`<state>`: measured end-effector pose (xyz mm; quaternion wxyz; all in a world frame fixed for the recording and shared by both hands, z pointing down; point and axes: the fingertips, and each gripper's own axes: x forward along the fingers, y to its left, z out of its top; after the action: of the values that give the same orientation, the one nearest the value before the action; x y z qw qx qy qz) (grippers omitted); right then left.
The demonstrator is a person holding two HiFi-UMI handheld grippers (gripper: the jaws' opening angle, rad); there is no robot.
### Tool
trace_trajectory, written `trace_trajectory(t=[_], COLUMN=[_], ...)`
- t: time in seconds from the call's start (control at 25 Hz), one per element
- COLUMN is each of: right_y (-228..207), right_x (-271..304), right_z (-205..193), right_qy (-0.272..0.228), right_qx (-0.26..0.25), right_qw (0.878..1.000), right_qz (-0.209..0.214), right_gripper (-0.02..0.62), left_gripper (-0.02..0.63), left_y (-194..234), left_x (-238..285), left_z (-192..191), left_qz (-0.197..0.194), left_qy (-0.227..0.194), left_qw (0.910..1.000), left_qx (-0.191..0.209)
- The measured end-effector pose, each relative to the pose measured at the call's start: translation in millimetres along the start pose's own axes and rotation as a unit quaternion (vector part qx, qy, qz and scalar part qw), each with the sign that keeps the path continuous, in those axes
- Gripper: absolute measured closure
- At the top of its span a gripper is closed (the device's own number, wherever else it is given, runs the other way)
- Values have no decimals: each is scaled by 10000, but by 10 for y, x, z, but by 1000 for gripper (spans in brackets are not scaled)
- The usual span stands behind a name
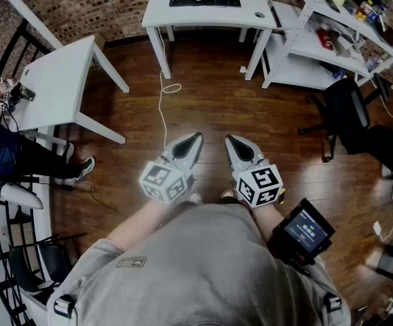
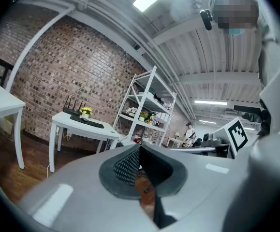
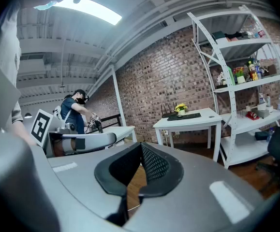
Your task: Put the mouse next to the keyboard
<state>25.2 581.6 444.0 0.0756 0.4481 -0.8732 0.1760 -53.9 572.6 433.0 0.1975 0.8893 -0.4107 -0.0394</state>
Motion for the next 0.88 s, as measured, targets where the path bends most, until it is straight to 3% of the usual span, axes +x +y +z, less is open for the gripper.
trace_trajectory(t=[0.44, 0.88], right_y=[-20, -851], right_x=[425, 1143], right_z=[75, 548], right_qy=[27, -88], right_qx=[26, -15], right_qw=[9999, 10000], right_qz=[-151, -13], right_gripper=[584, 584], left_gripper=[605, 606], left_y=[481, 1002], left_x=[34, 969], left_z=[138, 514], left_qz=[67, 268], left_qy=[-20, -72], left_qw=[10000, 9995], left_qx=[-30, 121])
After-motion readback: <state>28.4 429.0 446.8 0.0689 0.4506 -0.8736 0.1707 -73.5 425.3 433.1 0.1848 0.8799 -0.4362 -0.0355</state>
